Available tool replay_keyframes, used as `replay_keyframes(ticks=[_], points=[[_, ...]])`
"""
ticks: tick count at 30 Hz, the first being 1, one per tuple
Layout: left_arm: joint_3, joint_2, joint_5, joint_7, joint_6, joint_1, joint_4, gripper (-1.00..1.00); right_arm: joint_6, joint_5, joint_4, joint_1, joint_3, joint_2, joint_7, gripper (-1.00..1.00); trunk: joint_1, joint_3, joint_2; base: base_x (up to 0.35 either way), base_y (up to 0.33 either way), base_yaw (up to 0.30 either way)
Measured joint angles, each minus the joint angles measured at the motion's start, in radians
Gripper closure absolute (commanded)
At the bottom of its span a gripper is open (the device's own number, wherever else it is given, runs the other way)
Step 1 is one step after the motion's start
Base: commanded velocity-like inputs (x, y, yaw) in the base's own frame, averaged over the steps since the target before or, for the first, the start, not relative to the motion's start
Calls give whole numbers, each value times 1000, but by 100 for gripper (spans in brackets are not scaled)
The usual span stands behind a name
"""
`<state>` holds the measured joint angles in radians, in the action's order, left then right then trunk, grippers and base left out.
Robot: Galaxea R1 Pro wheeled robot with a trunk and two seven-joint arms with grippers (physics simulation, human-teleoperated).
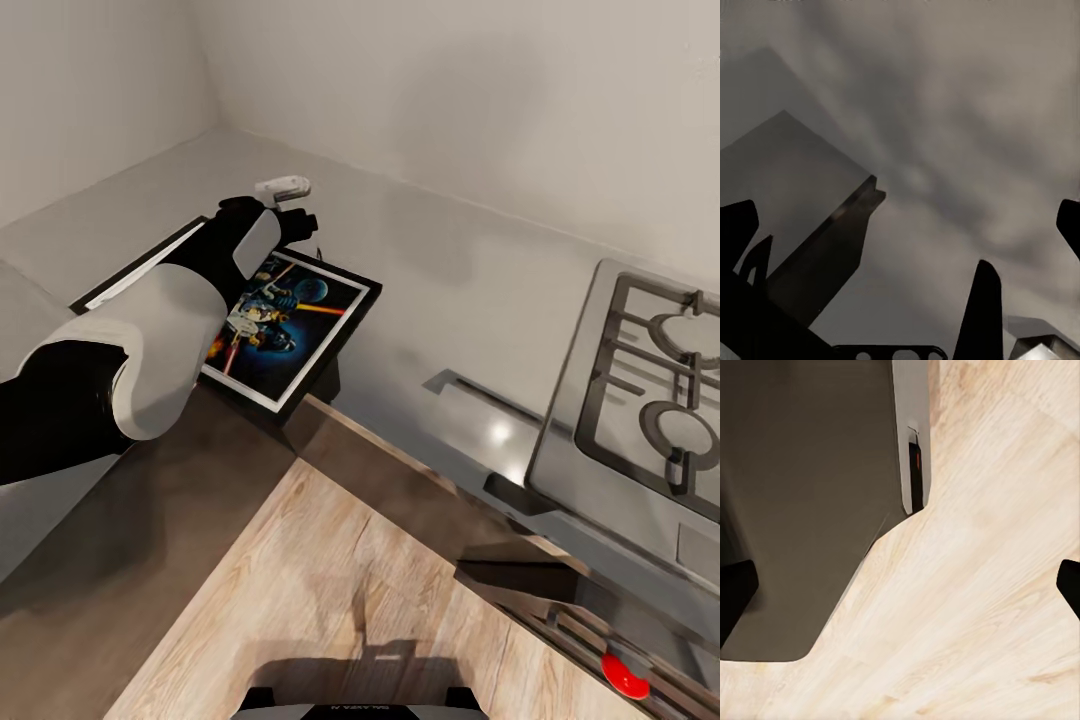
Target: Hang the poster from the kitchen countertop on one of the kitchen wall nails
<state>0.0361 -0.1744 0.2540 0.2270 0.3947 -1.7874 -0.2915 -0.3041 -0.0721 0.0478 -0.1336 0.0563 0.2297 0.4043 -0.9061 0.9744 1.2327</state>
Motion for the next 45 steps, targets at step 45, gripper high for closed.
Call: replay_keyframes(ticks=[45], points=[[-9, 0, 13, -1, 210, 1, -450, -100, 0, 0, 0, 0, 0, 1, 0, -100, 0, 0, 0, -27, 0, 0]])
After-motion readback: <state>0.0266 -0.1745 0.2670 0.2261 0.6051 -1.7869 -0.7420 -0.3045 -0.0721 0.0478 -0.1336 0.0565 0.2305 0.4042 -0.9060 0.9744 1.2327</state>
